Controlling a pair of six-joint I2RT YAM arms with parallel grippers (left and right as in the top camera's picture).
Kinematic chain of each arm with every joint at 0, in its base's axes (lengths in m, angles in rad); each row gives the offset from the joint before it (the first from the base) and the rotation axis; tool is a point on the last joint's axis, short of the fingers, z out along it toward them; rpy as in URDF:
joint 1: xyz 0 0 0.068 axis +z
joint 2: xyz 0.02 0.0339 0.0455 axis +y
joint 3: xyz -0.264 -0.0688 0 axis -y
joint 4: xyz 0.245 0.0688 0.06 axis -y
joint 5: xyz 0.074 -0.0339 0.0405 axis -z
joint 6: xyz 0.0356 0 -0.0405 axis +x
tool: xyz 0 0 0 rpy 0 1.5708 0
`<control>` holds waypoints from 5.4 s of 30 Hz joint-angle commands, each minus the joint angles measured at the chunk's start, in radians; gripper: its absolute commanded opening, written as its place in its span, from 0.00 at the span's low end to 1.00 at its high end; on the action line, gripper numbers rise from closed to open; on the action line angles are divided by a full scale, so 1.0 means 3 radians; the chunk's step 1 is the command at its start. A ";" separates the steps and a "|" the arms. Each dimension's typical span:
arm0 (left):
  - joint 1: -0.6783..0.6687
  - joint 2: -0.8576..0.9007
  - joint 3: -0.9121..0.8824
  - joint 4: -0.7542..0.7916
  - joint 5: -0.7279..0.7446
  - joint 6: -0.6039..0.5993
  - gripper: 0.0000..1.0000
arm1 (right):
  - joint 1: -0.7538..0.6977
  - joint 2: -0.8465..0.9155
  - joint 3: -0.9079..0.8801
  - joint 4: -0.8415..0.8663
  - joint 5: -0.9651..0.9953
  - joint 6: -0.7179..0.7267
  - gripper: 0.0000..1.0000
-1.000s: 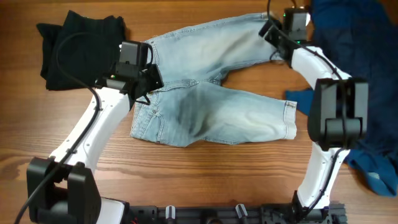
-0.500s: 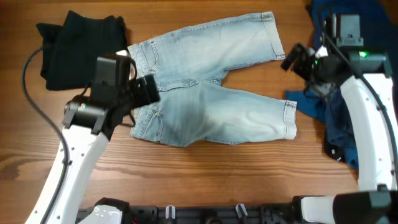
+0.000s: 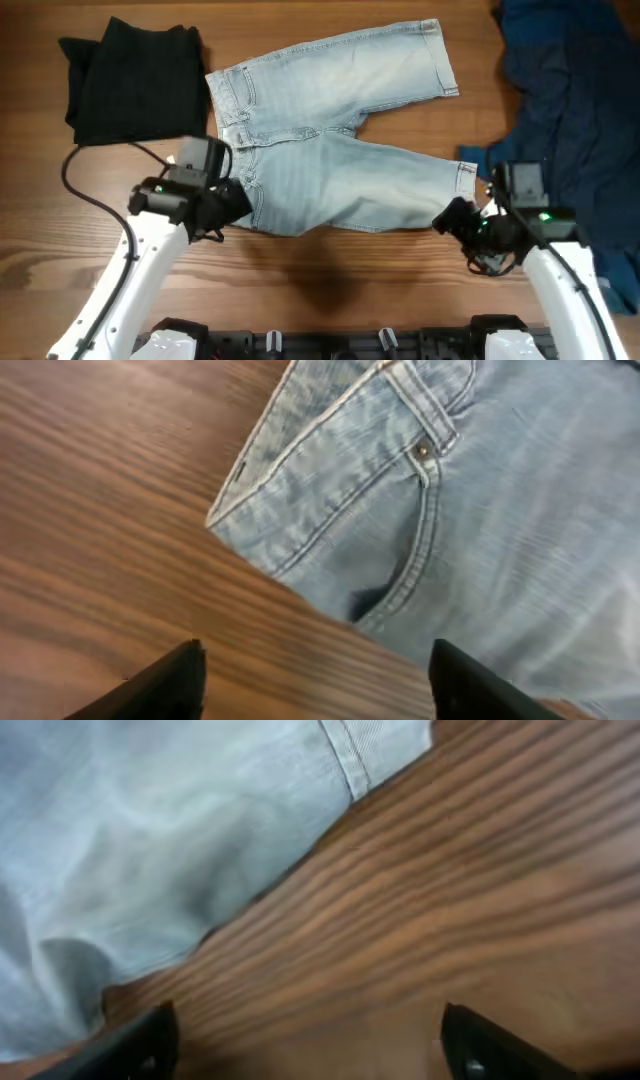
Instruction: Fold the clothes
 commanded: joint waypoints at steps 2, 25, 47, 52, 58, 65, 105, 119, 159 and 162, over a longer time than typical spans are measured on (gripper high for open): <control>-0.0011 0.0078 -0.0102 0.0248 0.0004 -0.0046 0.64 | 0.0015 0.0141 -0.0174 0.0491 0.0053 -0.0025 0.80; -0.0013 0.0313 -0.0102 0.0378 0.0004 -0.0045 0.64 | 0.0015 0.0624 0.0440 -0.0465 0.0156 -0.0458 0.04; -0.0013 0.0313 -0.0102 0.0423 0.0004 -0.0019 0.64 | 0.0017 0.1895 0.1775 0.0104 0.0008 -0.1003 0.82; -0.0013 0.0313 -0.0102 0.0295 0.0004 -0.0020 0.64 | 0.0015 0.1826 0.1770 -0.0571 0.0402 -0.0459 0.82; -0.0011 0.0313 -0.0245 -0.0011 0.0029 -0.0383 0.54 | 0.0023 0.0977 0.1072 -0.0462 0.0263 -0.0500 0.76; -0.0011 0.0313 -0.0544 0.0601 -0.0001 -0.0380 0.47 | 0.0062 0.0814 0.0169 0.0338 0.0006 -0.0612 0.49; 0.0004 -0.1728 -0.0114 -0.0290 -0.0430 -0.0568 0.04 | -0.0069 -0.0622 0.0885 -0.1010 0.0333 -0.0459 0.04; 0.0004 -0.0319 -0.0116 0.0698 -0.0835 -0.0566 0.04 | 0.0160 0.1363 0.0884 0.2230 -0.0144 -0.1171 0.04; 0.0188 0.1068 -0.0116 0.2211 -0.0454 0.0331 0.08 | 0.0861 0.2572 0.1551 0.2758 -0.0470 -0.0408 0.98; 0.0188 0.1068 -0.0116 0.2213 -0.0454 0.0331 0.09 | 0.0903 0.2595 0.1551 0.2533 -0.0384 -0.0098 0.75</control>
